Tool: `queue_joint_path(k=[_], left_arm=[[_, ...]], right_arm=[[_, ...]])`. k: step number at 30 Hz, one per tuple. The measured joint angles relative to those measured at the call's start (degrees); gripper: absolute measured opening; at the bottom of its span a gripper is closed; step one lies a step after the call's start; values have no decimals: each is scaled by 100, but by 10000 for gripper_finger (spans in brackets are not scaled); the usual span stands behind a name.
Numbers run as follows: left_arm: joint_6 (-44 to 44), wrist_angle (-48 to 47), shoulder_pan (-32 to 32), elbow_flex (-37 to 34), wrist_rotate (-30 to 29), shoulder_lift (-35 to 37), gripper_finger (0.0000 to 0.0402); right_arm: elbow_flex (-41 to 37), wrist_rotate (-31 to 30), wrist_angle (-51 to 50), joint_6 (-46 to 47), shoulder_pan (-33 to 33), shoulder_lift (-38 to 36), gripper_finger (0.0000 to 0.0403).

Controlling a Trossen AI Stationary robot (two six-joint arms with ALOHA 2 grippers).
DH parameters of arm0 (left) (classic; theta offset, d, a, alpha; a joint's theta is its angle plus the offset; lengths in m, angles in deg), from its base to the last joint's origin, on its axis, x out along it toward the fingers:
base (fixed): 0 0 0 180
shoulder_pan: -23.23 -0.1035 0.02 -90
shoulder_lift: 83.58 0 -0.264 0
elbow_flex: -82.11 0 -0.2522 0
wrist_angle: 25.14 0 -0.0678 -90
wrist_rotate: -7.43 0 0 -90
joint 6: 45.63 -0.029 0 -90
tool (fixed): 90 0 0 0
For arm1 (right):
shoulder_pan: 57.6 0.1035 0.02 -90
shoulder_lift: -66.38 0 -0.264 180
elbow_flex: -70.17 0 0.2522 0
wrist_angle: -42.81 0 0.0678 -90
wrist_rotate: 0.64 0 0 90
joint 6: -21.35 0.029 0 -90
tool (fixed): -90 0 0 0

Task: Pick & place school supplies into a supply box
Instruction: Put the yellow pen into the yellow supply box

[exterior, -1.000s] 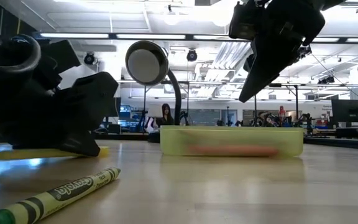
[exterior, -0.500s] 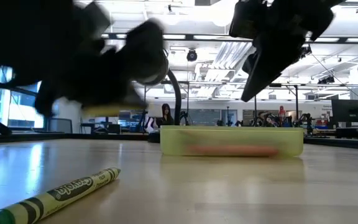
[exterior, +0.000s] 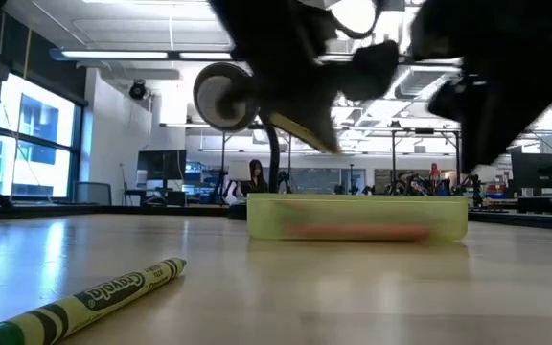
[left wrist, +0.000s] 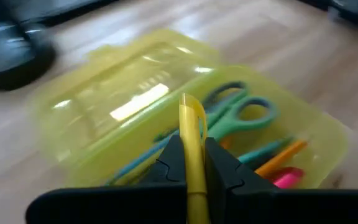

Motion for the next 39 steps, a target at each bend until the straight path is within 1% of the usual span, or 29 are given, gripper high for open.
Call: queue_joint_path(k=[3,6,8,15,18,21,24,31,35,38,39], left_arm=[[-1052,895,-288,-19,394,-10,45],[-1599,1358,-550,-16,916,-6,45],[-1820,1486,-708,-16,1297,-12,45],[-1991,1882,-1049,-9,2363,-328,54],[-1948,1961,-1104,-10,2521,-483,50],[-1944,1916,-1111,-19,2574,-535,54],[-1946,1927,-1112,-14,2582,-526,77],[-1946,1925,-1111,-14,2860,-526,142],[-1944,1858,-1108,-14,3041,-490,162],[-1895,1711,-1108,93,3177,-368,166],[-1892,1531,-1108,147,3217,-300,165]], right_arm=[[2,-103,-258,379,354,-8,119],[2,-280,-490,708,730,-8,119],[2,-364,-535,888,968,-8,119],[0,-737,-565,1441,1669,-8,119],[0,-933,-563,1686,1903,-8,119],[0,-991,-560,1873,2100,-8,119],[0,-1009,-559,2040,2262,-8,119],[0,-1202,-559,2299,2464,-8,119],[0,-1208,-555,2329,2470,-8,119],[0,-1269,-523,2329,2469,-8,119],[0,-1271,-512,2327,2469,-8,119]])
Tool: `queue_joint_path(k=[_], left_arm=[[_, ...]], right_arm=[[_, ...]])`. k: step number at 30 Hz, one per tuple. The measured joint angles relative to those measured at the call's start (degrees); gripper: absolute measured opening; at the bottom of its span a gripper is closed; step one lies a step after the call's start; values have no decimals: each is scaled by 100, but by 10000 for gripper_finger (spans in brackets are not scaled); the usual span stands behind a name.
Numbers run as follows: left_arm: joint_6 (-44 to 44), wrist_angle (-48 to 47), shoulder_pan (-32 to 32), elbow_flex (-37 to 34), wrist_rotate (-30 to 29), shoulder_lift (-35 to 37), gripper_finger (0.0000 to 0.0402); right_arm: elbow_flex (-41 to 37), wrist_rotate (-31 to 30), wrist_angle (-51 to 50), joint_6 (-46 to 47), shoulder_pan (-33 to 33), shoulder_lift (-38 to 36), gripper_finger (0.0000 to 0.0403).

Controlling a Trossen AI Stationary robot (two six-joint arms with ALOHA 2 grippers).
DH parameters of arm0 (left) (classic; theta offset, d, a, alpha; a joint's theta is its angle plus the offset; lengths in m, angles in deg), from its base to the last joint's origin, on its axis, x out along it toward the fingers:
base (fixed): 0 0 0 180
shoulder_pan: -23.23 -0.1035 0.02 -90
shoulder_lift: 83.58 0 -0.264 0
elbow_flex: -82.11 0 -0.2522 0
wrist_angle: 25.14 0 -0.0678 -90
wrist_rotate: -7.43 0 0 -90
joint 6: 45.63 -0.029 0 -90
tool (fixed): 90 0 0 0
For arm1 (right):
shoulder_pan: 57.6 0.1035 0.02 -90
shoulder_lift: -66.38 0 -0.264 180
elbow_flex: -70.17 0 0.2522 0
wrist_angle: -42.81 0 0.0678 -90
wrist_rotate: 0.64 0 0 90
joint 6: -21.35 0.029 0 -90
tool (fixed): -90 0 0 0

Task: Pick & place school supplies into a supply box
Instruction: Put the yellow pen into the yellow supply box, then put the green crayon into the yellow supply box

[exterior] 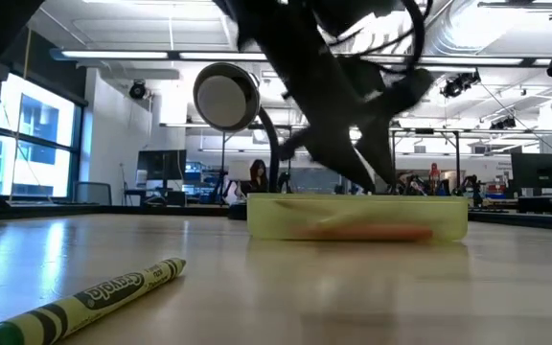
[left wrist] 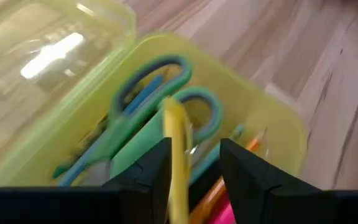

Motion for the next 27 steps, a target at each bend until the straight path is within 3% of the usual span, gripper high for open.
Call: queue_joint_path(k=[5,10,13,20,27], left_arm=[[241,-1603,8,665,179,162,152],[1077,-3847,268,1791,508,178,132],[1827,-4689,614,2221,822,193,119],[3588,-5177,1733,2489,1173,181,87],[5237,-4674,2847,2248,-413,-83,54]], right_arm=[[0,-42,35,-5,0,0,119],[0,-139,33,-16,0,0,119],[0,-290,8,-20,0,0,119],[0,-579,-1,-161,-15,0,119],[0,-763,68,-175,-17,0,119]])
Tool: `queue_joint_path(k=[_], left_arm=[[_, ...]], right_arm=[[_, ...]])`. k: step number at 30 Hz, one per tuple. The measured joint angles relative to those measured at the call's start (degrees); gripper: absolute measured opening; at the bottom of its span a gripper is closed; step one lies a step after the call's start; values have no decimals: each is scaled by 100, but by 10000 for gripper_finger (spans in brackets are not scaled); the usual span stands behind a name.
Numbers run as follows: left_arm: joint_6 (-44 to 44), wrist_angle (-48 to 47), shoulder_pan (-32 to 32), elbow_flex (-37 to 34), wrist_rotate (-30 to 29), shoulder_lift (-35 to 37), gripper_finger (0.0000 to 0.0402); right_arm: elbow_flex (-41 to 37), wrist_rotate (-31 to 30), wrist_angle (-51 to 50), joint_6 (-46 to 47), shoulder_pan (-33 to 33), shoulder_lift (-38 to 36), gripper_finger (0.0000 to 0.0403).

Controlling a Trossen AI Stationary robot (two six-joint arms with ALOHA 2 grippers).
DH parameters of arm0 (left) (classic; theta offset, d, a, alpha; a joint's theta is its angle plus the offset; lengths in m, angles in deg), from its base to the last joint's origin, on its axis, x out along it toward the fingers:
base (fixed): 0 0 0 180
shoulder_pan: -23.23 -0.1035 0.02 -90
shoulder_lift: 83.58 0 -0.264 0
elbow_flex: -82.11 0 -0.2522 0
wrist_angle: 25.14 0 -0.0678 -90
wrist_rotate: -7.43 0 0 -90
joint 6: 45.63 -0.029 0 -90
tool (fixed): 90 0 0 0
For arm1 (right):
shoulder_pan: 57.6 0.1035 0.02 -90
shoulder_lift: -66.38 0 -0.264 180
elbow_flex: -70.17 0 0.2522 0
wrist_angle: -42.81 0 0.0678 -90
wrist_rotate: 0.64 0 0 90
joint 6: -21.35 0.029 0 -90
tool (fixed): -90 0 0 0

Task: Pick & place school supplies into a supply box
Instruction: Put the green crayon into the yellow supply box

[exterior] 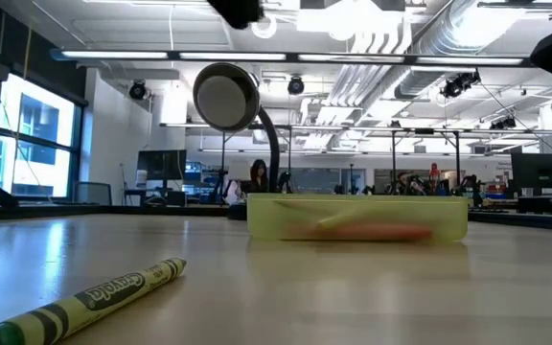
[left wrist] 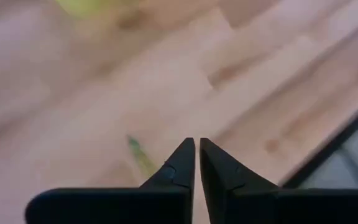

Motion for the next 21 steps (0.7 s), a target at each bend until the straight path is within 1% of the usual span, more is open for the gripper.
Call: queue_joint_path(k=[3,5,7,9,11,13,16,21], left_arm=[[604,-4,340,-206,-39,-64,40],[873,258,459,-320,-28,-145,34],[990,111,512,-446,-140,-200,31],[988,373,497,-479,-63,-279,33],[939,170,491,-519,60,-303,43],[826,342,408,-500,223,-377,58],[736,264,306,-518,565,-399,87],[679,380,173,-503,762,-416,132]], right_arm=[[0,0,51,1,-15,0,119],[0,26,78,-1,-23,0,119],[0,31,111,-46,-51,0,119],[0,35,122,-44,-82,0,119],[0,36,171,-44,-124,0,119],[0,34,229,-58,-156,0,119],[0,30,373,-198,-206,0,119],[0,37,569,-481,-298,0,119]])
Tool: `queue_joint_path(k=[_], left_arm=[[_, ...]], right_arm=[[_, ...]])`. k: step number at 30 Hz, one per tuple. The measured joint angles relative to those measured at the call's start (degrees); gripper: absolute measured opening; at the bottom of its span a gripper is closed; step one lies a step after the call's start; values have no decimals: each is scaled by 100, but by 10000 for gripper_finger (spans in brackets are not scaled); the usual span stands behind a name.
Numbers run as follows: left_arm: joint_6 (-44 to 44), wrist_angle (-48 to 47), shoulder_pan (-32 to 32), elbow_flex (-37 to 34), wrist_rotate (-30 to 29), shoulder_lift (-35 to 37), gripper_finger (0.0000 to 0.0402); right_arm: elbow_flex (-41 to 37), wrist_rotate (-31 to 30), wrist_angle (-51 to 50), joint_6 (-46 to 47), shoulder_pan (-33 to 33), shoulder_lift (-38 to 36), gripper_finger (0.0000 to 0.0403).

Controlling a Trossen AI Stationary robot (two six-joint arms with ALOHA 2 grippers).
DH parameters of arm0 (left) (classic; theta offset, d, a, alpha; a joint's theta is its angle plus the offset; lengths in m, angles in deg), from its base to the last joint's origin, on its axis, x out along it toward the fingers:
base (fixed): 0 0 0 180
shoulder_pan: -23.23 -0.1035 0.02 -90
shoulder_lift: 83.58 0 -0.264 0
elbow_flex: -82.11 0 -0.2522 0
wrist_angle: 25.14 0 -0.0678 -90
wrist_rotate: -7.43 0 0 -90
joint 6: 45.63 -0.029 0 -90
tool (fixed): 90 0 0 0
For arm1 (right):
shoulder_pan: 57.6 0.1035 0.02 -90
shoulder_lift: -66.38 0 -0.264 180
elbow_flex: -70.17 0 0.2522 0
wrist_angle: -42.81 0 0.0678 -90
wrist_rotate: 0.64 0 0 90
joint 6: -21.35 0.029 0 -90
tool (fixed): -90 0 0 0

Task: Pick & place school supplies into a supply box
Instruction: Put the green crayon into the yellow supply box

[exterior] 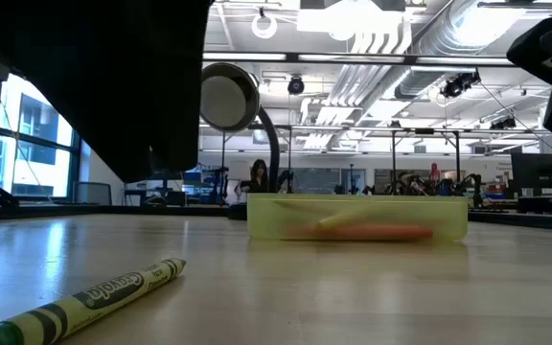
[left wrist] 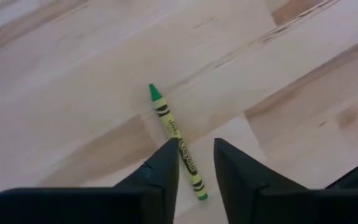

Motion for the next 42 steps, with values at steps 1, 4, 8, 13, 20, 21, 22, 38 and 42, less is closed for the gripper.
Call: queue_joint_path(k=[1,4,8,13,20,21,22,38,42], left_arm=[[-14,5,-10,0,-13,-3,139],[17,48,-17,0,17,-3,153],[139,84,-8,-2,237,-3,158],[274,-203,161,58,159,-3,158],[1617,-1806,680,502,-344,6,159],[1826,-1924,748,518,-345,6,159],[2023,-2016,814,519,-318,6,159],[3278,-2496,1347,516,-740,6,159],[3288,-2573,1345,516,-746,6,159]], right_arm=[[0,3,41,-105,-28,0,119],[0,-6,183,-389,-98,0,119],[0,5,699,-1733,-196,2,119],[0,618,1724,-3682,-346,13,119],[0,2115,3467,-4711,-750,13,119],[0,2141,3608,-4833,-800,13,119],[0,2171,3710,-4941,-850,14,119],[157,4644,7131,-6442,-1624,2038,119],[670,5013,6961,-6439,-1895,2511,119]])
